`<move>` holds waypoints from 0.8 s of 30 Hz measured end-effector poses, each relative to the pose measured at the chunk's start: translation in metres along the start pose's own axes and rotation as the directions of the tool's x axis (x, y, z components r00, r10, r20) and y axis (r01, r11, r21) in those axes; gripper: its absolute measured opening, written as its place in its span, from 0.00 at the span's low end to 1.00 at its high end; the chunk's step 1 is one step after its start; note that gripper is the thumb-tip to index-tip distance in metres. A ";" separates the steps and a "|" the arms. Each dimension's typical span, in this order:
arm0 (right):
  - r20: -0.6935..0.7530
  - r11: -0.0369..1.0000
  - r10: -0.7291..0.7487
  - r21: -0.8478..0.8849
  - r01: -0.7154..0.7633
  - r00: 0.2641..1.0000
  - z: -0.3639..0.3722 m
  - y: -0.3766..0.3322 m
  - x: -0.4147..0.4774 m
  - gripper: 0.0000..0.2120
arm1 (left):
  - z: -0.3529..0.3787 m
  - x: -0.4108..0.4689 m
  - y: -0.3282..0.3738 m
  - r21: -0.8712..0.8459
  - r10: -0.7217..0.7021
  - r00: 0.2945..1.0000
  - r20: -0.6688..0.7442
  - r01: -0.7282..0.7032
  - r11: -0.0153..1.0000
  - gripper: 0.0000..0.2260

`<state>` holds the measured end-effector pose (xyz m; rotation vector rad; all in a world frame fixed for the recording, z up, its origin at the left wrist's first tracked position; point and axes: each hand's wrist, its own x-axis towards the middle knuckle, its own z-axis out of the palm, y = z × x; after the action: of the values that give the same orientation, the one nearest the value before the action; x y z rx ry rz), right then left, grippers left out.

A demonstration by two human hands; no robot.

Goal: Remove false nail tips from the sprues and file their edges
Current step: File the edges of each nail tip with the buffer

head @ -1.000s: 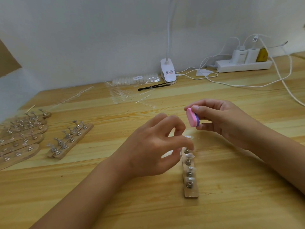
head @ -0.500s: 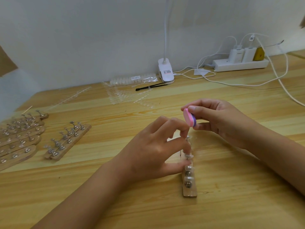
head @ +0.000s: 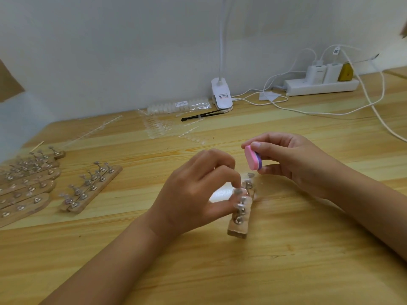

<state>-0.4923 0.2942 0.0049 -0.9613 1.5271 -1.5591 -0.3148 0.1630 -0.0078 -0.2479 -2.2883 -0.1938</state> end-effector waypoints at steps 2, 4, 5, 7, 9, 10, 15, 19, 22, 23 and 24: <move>-0.001 1.000 0.001 0.004 -0.001 1.000 0.000 0.000 0.000 0.12 | 0.002 0.000 0.000 0.024 0.044 0.999 0.024 -0.044 0.999 0.06; 0.001 1.000 0.000 0.003 0.000 1.000 0.000 0.001 0.000 0.12 | 0.004 0.000 0.001 0.027 0.078 0.996 0.037 -0.079 0.997 0.06; 0.002 1.000 0.001 0.001 -0.001 1.000 0.000 0.001 0.000 0.12 | 0.005 0.001 0.002 0.022 0.090 0.995 0.040 -0.091 0.996 0.06; 0.007 1.000 0.000 -0.003 0.000 1.000 0.001 0.001 0.000 0.12 | 0.006 0.001 0.005 0.022 0.121 0.991 0.053 -0.123 0.992 0.07; 0.012 1.000 0.006 -0.009 -0.006 1.000 0.001 0.001 0.000 0.12 | 0.008 0.001 0.008 0.040 0.169 0.983 0.077 -0.172 0.984 0.07; 0.015 1.000 0.010 -0.012 -0.010 1.000 0.002 0.001 0.000 0.12 | 0.010 0.001 0.009 0.046 0.187 0.979 0.084 -0.192 0.980 0.07; 0.014 1.000 0.019 -0.022 -0.019 1.000 0.002 0.000 -0.001 0.12 | 0.009 0.001 0.006 0.110 0.247 0.965 0.085 -0.256 0.960 0.06; 0.019 0.999 0.027 -0.029 -0.027 0.999 0.001 -0.001 -0.001 0.13 | 0.002 0.000 -0.002 0.167 0.246 0.967 0.065 -0.253 0.953 0.05; 0.017 0.999 0.031 0.037 -0.031 0.999 0.001 -0.001 0.000 0.12 | 0.000 0.000 -0.003 -0.027 -0.021 0.999 -0.050 0.020 0.999 0.04; 0.017 0.996 0.031 0.086 -0.033 0.999 0.001 -0.002 0.000 0.11 | -0.001 0.000 -0.002 -0.200 -0.209 0.976 -0.059 0.194 0.960 0.04; 0.019 0.990 0.034 0.133 -0.036 0.999 0.001 -0.002 0.001 0.11 | -0.002 0.001 0.000 -0.379 -0.406 0.914 -0.025 0.367 0.850 0.05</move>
<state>-0.4921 0.2936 0.0068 -0.8656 1.4023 -1.6028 -0.3145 0.1624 -0.0060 0.0425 -2.1609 -0.8318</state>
